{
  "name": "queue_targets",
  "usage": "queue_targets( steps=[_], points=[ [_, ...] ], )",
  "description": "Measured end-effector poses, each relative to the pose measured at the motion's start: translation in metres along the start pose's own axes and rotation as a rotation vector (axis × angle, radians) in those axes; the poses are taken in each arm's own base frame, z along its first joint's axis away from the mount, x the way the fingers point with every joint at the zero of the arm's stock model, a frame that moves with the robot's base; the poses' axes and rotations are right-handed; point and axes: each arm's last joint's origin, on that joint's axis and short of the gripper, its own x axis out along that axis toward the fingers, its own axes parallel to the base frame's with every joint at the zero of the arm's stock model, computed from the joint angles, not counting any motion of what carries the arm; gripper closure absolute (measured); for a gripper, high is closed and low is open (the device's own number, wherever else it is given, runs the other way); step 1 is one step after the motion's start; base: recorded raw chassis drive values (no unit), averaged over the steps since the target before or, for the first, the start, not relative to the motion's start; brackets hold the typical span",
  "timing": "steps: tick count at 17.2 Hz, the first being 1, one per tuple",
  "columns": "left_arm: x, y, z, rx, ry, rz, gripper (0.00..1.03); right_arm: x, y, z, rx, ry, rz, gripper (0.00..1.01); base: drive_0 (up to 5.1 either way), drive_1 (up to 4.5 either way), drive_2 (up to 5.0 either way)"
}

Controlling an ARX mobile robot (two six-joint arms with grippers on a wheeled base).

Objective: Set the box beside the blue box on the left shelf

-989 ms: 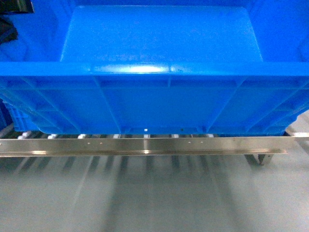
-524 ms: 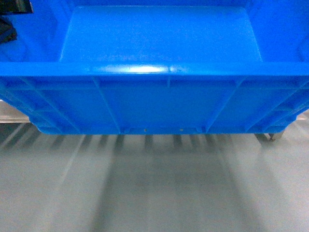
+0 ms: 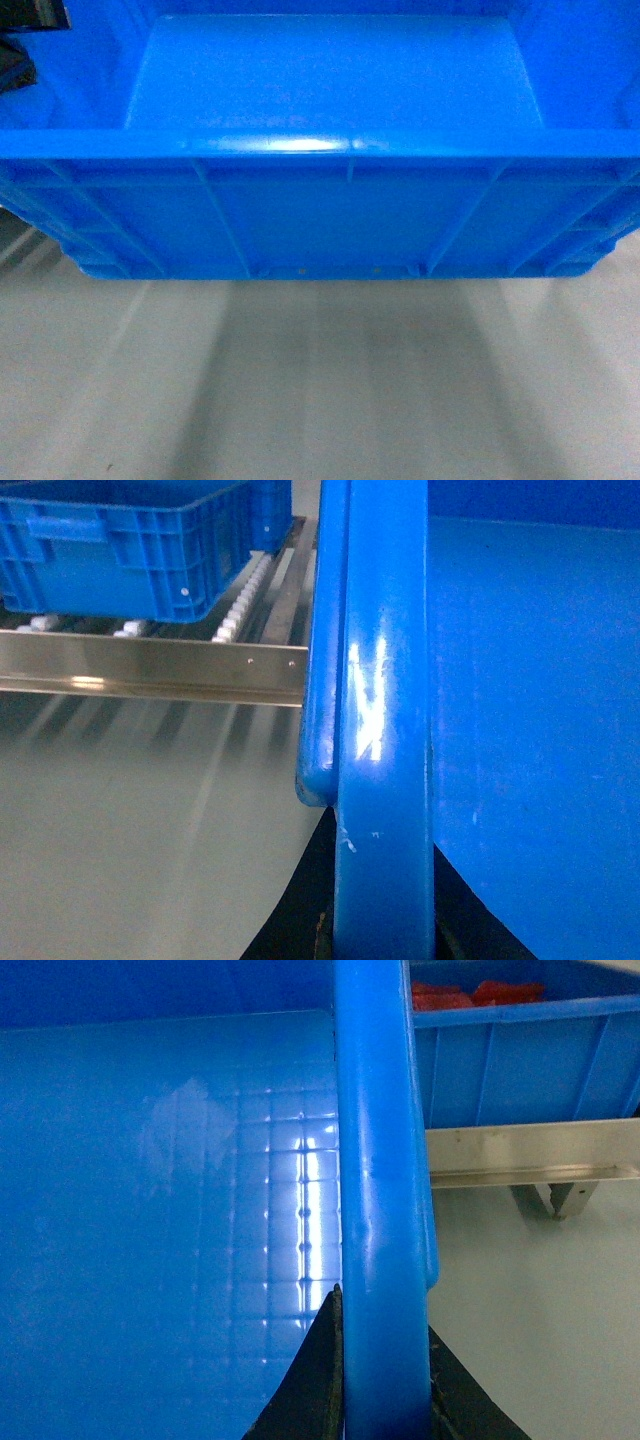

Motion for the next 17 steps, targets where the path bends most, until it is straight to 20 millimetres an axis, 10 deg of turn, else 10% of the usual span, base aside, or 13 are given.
queue_targets(
  steps=[17],
  points=[
    [-0.0004,0.0,0.001,-0.001,-0.007,-0.002,0.95,-0.0002,-0.0001,-0.0003,0.0,-0.003,0.0,0.92,0.0,0.0,0.0]
  ],
)
